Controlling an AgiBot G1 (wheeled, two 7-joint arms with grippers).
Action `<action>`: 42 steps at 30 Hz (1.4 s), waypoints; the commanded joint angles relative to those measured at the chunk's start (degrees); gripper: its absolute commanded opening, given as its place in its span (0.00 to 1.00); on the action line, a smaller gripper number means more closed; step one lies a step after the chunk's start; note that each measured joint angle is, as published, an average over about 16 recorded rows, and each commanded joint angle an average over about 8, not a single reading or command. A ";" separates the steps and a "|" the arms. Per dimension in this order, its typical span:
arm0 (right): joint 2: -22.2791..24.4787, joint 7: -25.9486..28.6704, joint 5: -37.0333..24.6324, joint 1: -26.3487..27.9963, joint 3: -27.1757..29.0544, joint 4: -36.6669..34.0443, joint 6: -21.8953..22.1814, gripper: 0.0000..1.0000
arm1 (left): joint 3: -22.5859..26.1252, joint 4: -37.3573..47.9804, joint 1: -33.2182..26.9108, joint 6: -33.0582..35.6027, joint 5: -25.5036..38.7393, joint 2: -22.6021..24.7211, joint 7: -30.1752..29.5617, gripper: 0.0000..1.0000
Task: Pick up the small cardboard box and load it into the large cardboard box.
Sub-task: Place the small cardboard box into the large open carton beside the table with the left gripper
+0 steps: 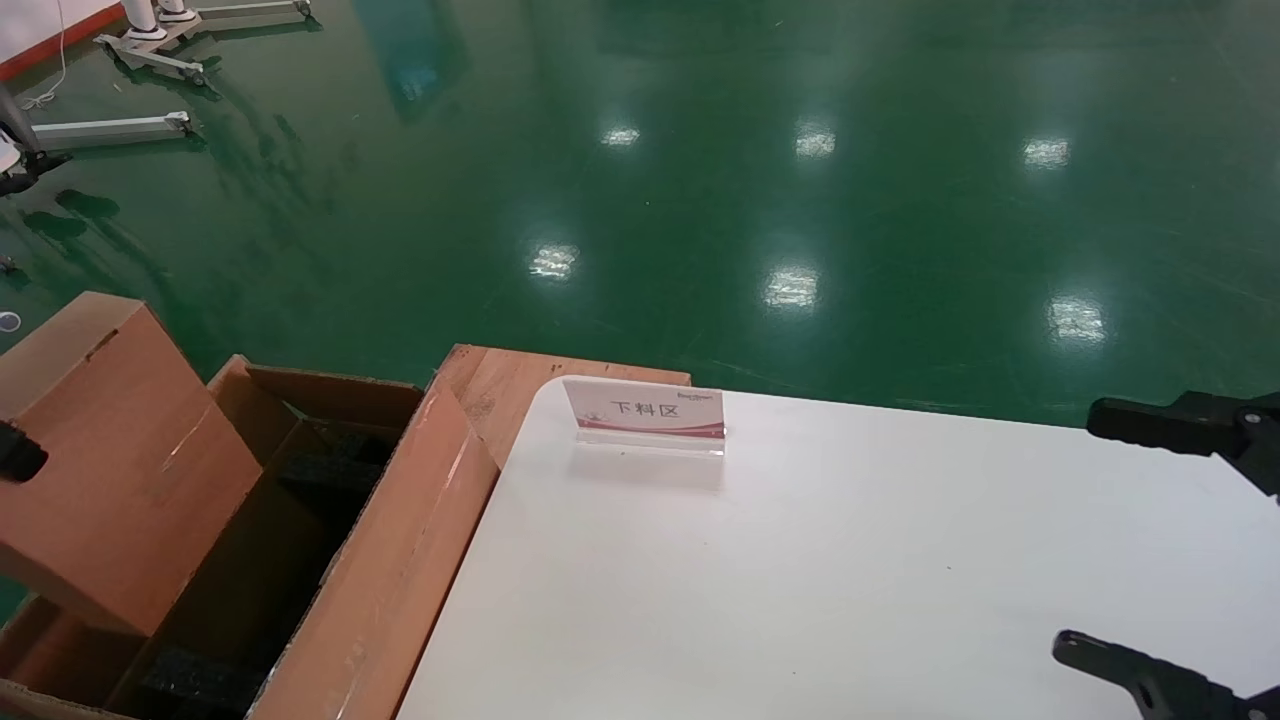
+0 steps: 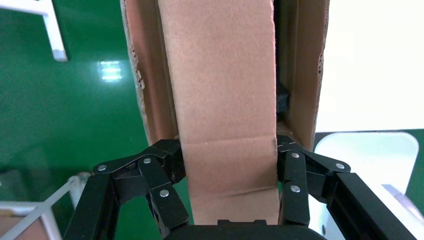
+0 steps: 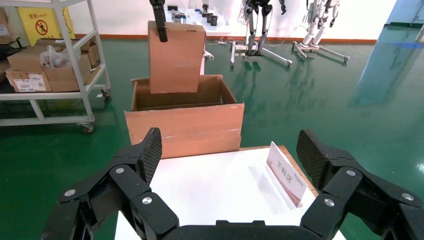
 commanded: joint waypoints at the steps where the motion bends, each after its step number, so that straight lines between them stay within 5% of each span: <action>1: 0.00 0.00 0.00 0.00 -0.01 0.00 0.00 1.00 | -0.13 0.82 0.06 -0.09 -0.32 -0.73 0.32 0.00; 25: 0.04 -0.04 0.06 0.02 -0.09 0.00 0.04 1.00 | -5.54 -4.99 1.26 -3.91 5.83 -10.76 0.06 0.00; 42: 0.06 -0.07 0.10 0.03 -0.14 0.00 0.06 1.00 | -16.55 -9.37 7.66 -8.45 14.88 -16.42 -3.62 0.00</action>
